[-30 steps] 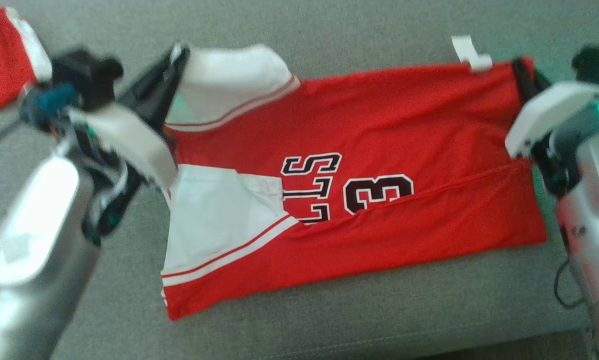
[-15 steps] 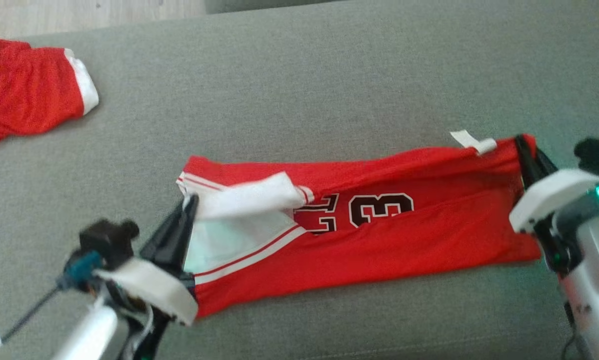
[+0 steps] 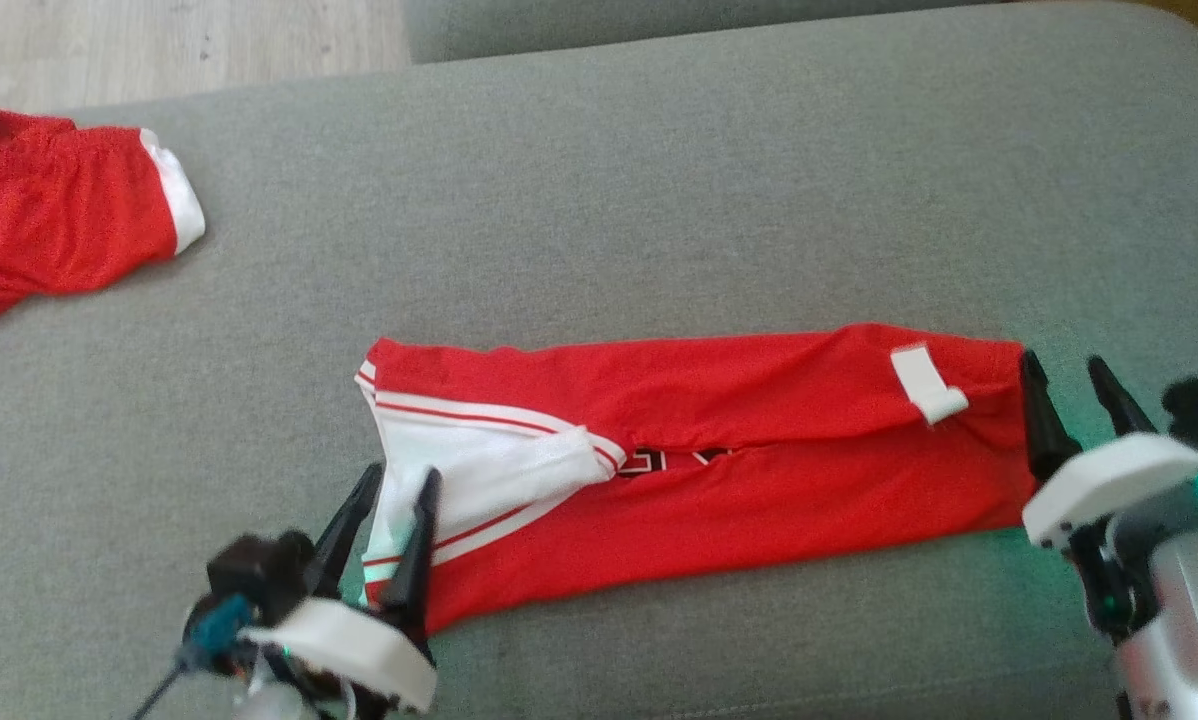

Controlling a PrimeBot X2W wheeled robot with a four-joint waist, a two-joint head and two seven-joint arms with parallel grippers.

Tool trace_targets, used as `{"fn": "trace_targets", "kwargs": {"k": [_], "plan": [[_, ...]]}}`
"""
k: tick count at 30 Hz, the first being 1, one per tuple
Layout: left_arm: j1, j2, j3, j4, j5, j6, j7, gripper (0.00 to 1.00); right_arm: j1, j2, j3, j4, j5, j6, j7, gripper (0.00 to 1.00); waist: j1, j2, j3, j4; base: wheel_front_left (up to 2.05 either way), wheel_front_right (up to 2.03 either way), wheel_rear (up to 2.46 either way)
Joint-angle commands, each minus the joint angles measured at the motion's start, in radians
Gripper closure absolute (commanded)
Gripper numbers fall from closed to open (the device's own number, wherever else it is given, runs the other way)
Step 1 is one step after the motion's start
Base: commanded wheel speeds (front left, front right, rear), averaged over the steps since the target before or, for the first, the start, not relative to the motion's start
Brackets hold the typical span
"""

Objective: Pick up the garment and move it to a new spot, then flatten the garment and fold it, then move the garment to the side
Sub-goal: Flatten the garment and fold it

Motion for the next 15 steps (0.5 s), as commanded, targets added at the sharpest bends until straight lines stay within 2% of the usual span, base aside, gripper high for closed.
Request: {"fn": "trace_targets", "kwargs": {"k": [1, 4, 9, 15], "plan": [[-0.002, 0.008, 0.032, -0.022, 0.0, 0.001, -0.013, 0.0, 0.005, -0.005, 0.008, -0.035, -0.006, 0.004, -0.012, 0.0, 0.0, -0.0001, -0.006, -0.001, 0.0, 0.0, 0.0], [0.034, -0.003, 0.037, -0.003, 0.002, 0.018, -0.055, 0.0, 0.05, 0.016, -0.04, -0.06, -0.03, 0.004, -0.023, 0.0, 0.0, -0.0001, -0.024, 0.0, 0.0, 0.0, 0.0], [0.088, -0.016, 0.065, 0.003, 0.015, 0.073, -0.115, 0.0, 0.113, 0.052, -0.119, -0.121, -0.064, 0.004, -0.02, 0.0, 0.0, -0.0001, -0.056, 0.011, 0.0, 0.0, 0.0], [0.113, -0.02, 0.108, -0.045, 0.063, 0.14, -0.148, 0.0, 0.131, 0.087, -0.173, -0.18, -0.106, 0.004, 0.035, 0.0, 0.0, -0.0001, -0.08, 0.06, 0.0, 0.0, 0.0]]}}
